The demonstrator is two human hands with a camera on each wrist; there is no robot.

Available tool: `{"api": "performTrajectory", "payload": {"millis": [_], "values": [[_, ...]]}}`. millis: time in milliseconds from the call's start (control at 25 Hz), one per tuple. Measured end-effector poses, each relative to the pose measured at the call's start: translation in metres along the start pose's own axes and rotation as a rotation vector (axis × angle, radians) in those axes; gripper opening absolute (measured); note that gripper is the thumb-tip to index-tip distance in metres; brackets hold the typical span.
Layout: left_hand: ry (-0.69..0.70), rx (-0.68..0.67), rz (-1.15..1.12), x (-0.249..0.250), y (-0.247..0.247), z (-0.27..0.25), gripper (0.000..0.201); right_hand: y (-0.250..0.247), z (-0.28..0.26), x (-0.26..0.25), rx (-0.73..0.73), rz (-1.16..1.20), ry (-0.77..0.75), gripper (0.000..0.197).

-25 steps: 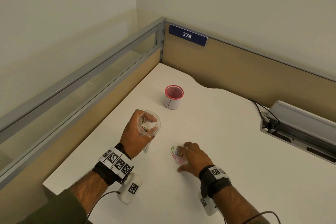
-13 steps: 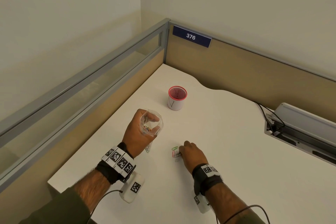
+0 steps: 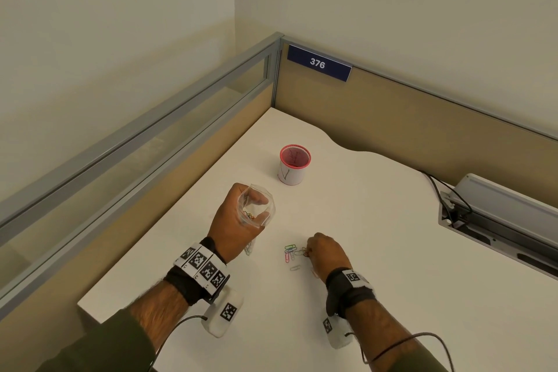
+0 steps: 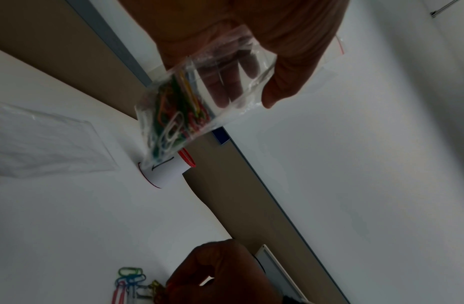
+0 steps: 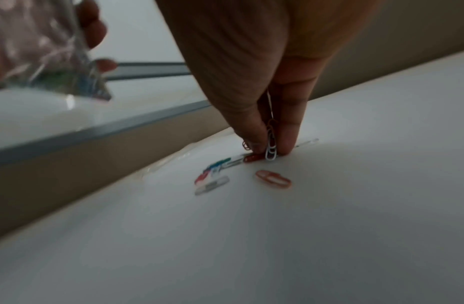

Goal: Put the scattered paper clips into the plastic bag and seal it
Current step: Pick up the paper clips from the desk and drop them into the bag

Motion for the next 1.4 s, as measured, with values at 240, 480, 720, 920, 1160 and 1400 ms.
{"api": "performTrajectory", "payload": {"millis": [240,480,720,920,1160,1400], "values": [[-0.012,-0.001,0.005,-0.008,0.001,0.0,0.036,-0.071,-0.013,0.009,0.219,0.649,0.274,0.009],[0.001,-0.023,0.056,-0.01,0.012,-0.004,0.035,-0.181,-0.026,-0.079,0.363,0.938,0.009,0.006],[-0.066,0.01,0.223,-0.013,0.016,0.001,0.035,-0.174,-0.023,-0.131,0.28,0.67,-0.14,0.015],[-0.02,-0.016,0.137,-0.005,0.01,-0.004,0.038,-0.189,-0.032,-0.123,0.419,0.747,-0.14,0.014],[-0.027,-0.013,0.02,-0.001,-0.002,-0.008,0.035,-0.126,-0.005,-0.028,0.328,0.401,0.045,0.017],[-0.028,0.012,-0.001,0.002,-0.02,-0.005,0.036,-0.01,0.004,-0.037,-0.062,0.169,-0.106,0.033]]}}
Point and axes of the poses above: each hand's wrist, its own z-axis towards the middle knuckle, its own y-axis out of the palm, x = y × z, the point moved 7 cm from there along z, towards the middle knuckle, and after that the axes turned 9 degrees about x, right-handed, at the moved point
